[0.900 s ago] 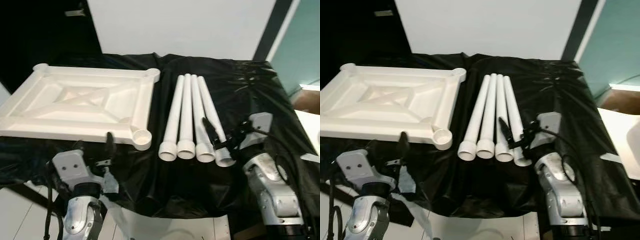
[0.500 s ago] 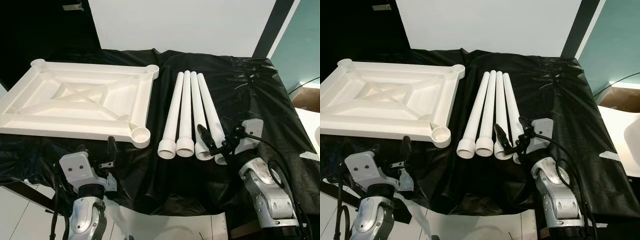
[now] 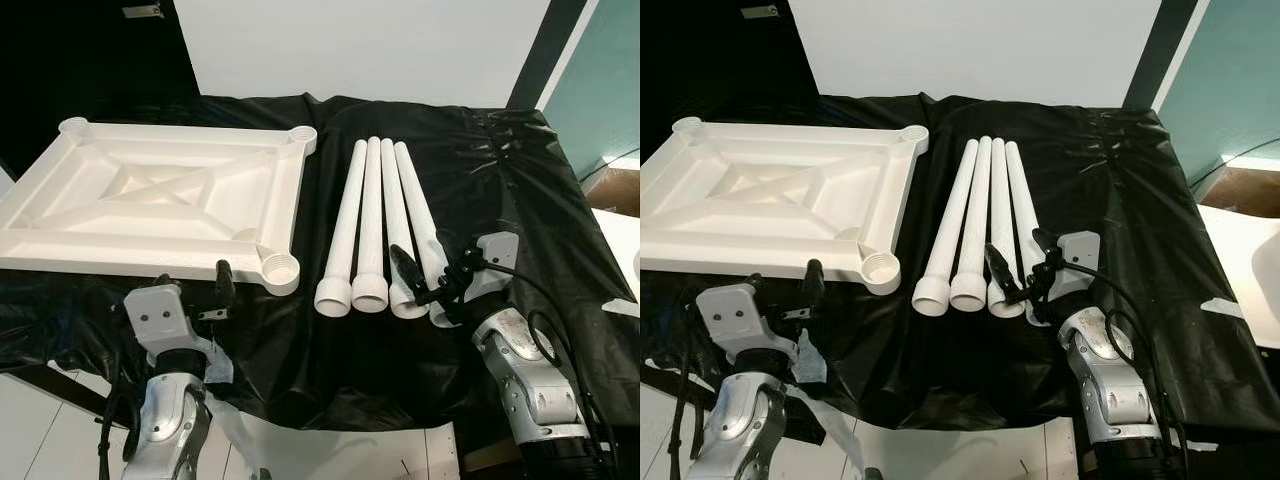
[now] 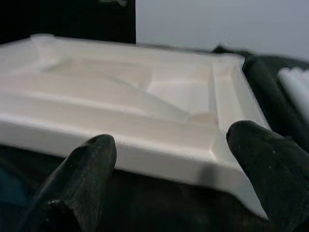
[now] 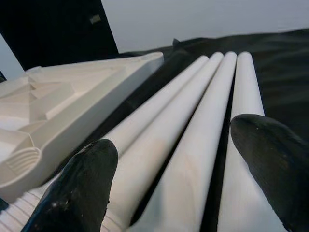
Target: Building children table
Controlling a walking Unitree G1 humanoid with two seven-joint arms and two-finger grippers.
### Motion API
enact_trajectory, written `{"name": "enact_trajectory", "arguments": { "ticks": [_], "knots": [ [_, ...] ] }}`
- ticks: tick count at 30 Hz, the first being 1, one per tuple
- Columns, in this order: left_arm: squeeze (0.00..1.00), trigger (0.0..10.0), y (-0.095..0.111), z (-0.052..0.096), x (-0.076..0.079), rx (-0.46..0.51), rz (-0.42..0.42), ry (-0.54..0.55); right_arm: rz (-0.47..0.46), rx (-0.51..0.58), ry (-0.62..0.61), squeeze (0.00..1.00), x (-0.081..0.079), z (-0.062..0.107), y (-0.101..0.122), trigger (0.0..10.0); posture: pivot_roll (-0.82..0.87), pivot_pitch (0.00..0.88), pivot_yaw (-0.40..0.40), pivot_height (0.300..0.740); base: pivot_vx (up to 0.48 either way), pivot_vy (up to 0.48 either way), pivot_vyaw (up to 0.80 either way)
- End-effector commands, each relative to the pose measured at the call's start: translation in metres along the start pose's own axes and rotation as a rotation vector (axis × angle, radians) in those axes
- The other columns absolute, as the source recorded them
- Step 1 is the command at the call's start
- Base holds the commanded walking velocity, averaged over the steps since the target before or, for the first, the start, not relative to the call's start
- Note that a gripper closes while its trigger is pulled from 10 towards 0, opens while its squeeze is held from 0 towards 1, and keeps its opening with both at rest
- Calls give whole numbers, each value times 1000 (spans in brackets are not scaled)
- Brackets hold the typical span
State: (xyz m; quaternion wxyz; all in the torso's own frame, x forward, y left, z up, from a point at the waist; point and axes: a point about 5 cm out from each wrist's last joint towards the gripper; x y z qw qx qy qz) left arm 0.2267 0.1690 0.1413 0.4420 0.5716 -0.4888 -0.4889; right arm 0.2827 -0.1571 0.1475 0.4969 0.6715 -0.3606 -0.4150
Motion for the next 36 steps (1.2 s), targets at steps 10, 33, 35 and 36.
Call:
{"name": "enact_trajectory", "arguments": {
  "ticks": [10,33,35,36],
  "knots": [
    [0,10000,-12,-9,2,-15,-24,-49,20,-4,-23,0,12,-1,-4,10000,77,124,34,740,0,0,0],
    [0,10000,-12,-31,11,11,-30,-34,120,78,-274,0,45,-8,10,10000,41,96,29,740,0,0,0],
    [0,10000,-11,-32,11,11,-16,-30,99,109,-340,0,44,-9,12,10000,38,89,36,740,0,0,0],
    [0,10000,-11,-32,11,11,-16,-30,99,109,-340,0,44,-9,12,10000,38,89,36,740,0,0,0]
  ]
}}
Point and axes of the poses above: a point about 5 cm out from each wrist's last joint towards the gripper, its own z axis pointing back from the gripper into the wrist, its own y axis along the axis of the wrist's last joint, x = y × z, and after that the axes turned 13 degrees about -z, right-handed
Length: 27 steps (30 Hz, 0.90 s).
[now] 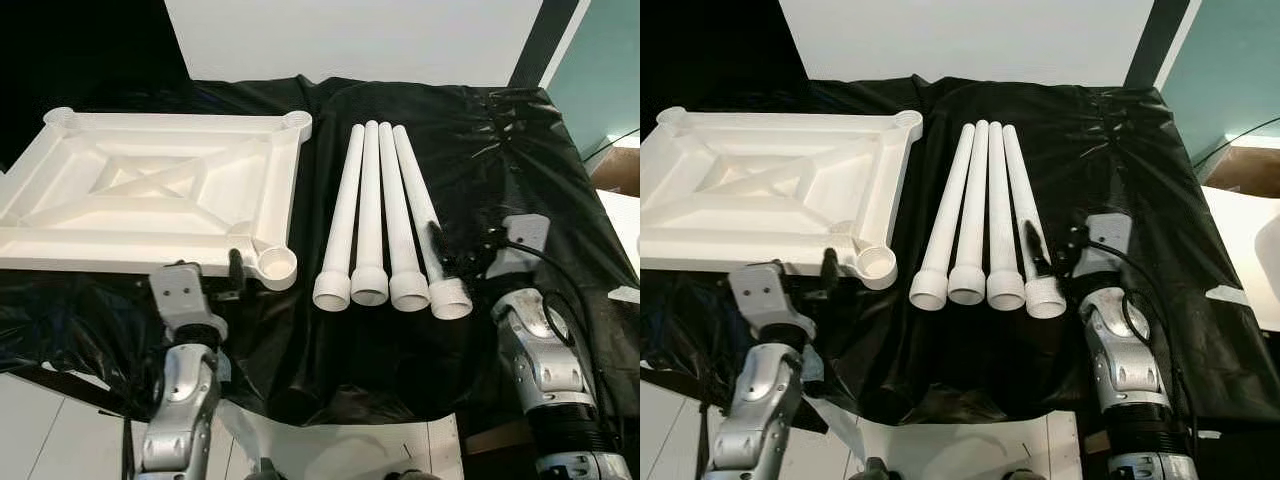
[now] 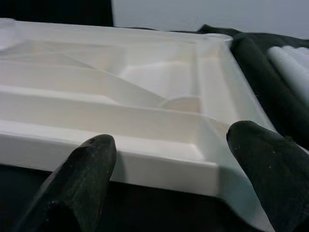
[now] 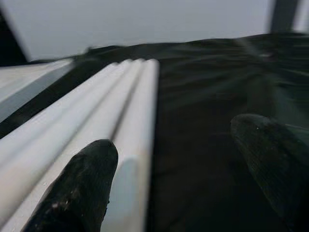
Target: Building children table
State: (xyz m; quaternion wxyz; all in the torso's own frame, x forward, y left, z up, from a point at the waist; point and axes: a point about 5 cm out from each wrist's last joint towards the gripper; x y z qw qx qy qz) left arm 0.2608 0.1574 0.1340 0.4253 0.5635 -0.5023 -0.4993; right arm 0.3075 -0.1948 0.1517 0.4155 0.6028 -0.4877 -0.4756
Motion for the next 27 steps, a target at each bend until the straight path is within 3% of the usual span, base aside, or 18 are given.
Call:
{"name": "enact_trajectory", "arguments": {
  "ticks": [1,8,16,17,21,23,25,26,27],
  "knots": [
    [0,10000,-2,-1,-2,-6,-10,25,0,21,-30,0,-1,-1,1,10000,42,85,44,740,0,0,0],
    [0,10000,-2,-8,3,-3,-6,32,-36,23,-21,0,-9,-2,-3,10000,51,76,51,740,0,0,0],
    [0,10000,4,-20,-4,43,-49,14,-45,43,97,0,-20,0,1,10000,37,94,44,740,0,0,0],
    [0,10000,5,-26,-15,61,-79,25,-31,35,179,0,-31,4,-2,10000,30,91,31,740,0,0,0],
    [0,10000,2,-28,-22,62,-115,42,-22,16,222,0,-37,7,-8,10000,29,82,27,740,0,0,0],
    [0,10000,7,-33,-33,60,-77,144,-63,7,224,0,-40,4,-6,10000,39,78,16,740,0,0,0],
    [0,10000,7,-33,-33,60,-77,144,-63,7,224,0,-40,4,-6,10000,39,78,16,740,0,0,0],
    [0,10000,6,-37,-36,44,18,210,-58,6,227,0,-40,3,-6,10000,44,67,5,740,0,0,0],
    [0,10000,6,-37,-36,44,18,210,-58,6,227,0,-40,3,-6,10000,44,67,5,740,0,0,0]
  ]
}}
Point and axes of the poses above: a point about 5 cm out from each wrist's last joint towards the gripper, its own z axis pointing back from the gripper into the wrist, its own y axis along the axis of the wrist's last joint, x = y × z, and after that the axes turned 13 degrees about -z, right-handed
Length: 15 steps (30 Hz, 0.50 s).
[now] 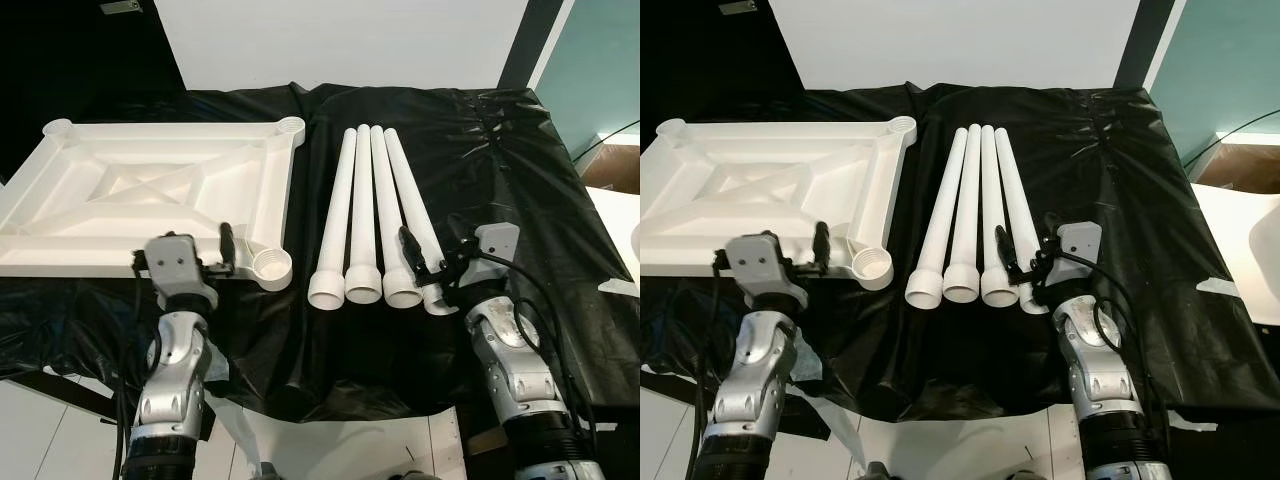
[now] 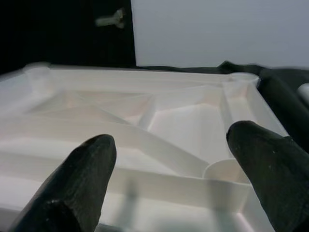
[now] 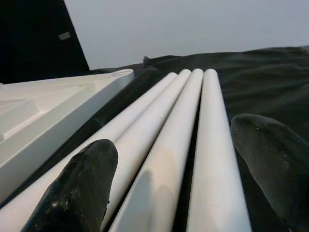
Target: Building children table
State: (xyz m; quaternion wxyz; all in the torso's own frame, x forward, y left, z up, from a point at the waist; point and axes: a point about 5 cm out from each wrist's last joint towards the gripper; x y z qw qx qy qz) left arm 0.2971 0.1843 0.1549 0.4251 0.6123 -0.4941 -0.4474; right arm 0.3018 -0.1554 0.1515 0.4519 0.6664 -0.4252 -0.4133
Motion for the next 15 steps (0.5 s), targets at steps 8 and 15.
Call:
{"name": "enact_trajectory", "arguments": {
  "ticks": [8,15],
  "knots": [
    [0,10000,13,-19,12,83,-129,62,22,-7,20,0,8,-8,2,10000,43,67,4,740,0,0,0],
    [0,10000,2,-15,-14,-3,-485,-408,38,-18,21,0,11,-5,0,10000,54,78,16,740,0,0,0]
  ]
}}
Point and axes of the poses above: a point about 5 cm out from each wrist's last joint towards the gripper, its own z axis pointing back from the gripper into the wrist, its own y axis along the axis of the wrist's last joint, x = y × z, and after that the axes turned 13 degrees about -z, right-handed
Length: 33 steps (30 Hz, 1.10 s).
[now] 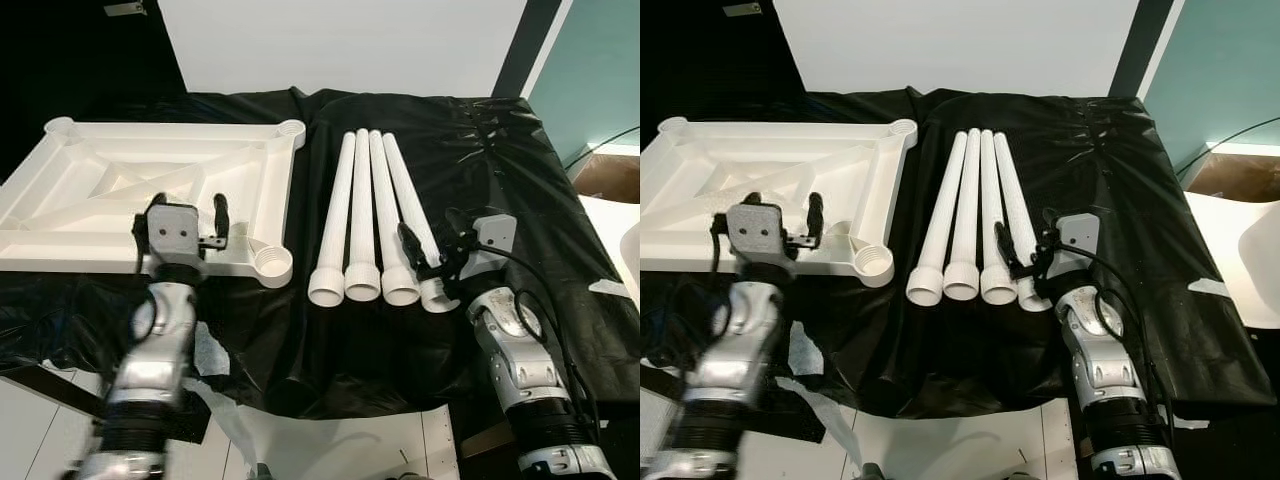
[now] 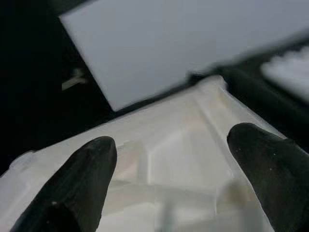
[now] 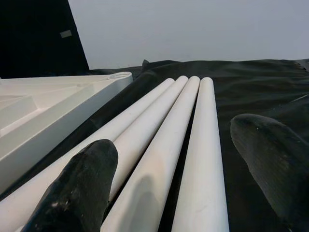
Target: Building children table
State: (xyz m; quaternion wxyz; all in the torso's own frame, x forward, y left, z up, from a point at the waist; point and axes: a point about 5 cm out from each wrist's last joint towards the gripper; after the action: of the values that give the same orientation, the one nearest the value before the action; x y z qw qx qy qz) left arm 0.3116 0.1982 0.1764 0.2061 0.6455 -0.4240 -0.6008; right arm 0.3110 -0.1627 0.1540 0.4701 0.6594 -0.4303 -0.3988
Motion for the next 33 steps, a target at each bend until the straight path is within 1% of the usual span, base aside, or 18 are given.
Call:
{"name": "enact_trajectory", "arguments": {
  "ticks": [1,2,3,5,6,8,11,16,19,21,23,24,25,26,27,30,32,33],
  "knots": [
    [0,10000,-11,5,8,-67,-19,-107,-3,-5,-4,0,2,2,-2,10000,54,78,16,740,0,0,0],
    [0,10000,-11,5,8,-67,-19,-107,-3,-5,-4,0,2,2,-2,10000,54,78,16,740,0,0,0],
    [0,10000,-20,8,5,-116,-84,-167,-3,-6,-4,0,2,2,-2,10000,57,79,16,740,0,0,0],
    [0,10000,-20,8,5,-116,-84,-167,-3,-6,-4,0,2,2,-2,10000,57,79,16,740,0,0,0],
    [0,10000,-32,10,-2,-208,-85,-191,-4,-7,-2,0,2,1,-2,10000,60,80,15,740,0,0,0],
    [0,10000,-32,10,-2,-208,-85,-191,-4,-7,-2,0,2,1,-2,10000,60,80,15,740,0,0,0],
    [0,10000,-59,14,-19,-409,-90,-232,-3,-9,16,0,0,-3,-3,10000,62,75,9,740,0,0,0],
    [0,10000,-69,15,-24,-469,-117,-298,-3,-9,26,0,-1,-4,-3,10000,55,73,13,740,0,0,0],
    [0,10000,-68,15,-26,-456,-82,-345,-1,-7,25,0,-1,-5,-2,10000,49,74,18,740,0,0,0],
    [0,10000,-65,16,-31,-430,-1,-421,1,-4,24,0,-1,-5,-1,10000,44,78,24,740,0,0,0],
    [0,10000,-61,15,-37,-406,48,-450,2,-4,24,0,-1,-5,-1,10000,42,81,30,740,0,0,0],
    [0,10000,-61,15,-37,-406,48,-450,2,-4,24,0,-1,-5,-1,10000,42,81,30,740,0,0,0],
    [0,10000,-57,15,-43,-379,108,-469,0,-6,21,0,-1,-3,-2,10000,42,82,33,740,0,0,0],
    [0,10000,-57,15,-43,-379,108,-469,0,-6,21,0,-1,-3,-2,10000,42,82,33,740,0,0,0],
    [0,10000,-53,15,-47,-345,150,-498,-2,-9,19,0,-1,-2,-4,10000,38,85,40,740,0,0,0],
    [0,10000,-53,15,-49,-340,161,-516,-5,-12,17,0,-2,-1,-5,10000,38,87,41,740,0,0,0],
    [0,10000,-54,18,-40,-337,167,-580,-8,-15,16,0,-3,0,-6,10000,34,90,44,740,0,0,0],
    [0,10000,-54,18,-40,-337,167,-580,-8,-15,16,0,-3,0,-6,10000,34,90,44,740,0,0,0]
  ]
}}
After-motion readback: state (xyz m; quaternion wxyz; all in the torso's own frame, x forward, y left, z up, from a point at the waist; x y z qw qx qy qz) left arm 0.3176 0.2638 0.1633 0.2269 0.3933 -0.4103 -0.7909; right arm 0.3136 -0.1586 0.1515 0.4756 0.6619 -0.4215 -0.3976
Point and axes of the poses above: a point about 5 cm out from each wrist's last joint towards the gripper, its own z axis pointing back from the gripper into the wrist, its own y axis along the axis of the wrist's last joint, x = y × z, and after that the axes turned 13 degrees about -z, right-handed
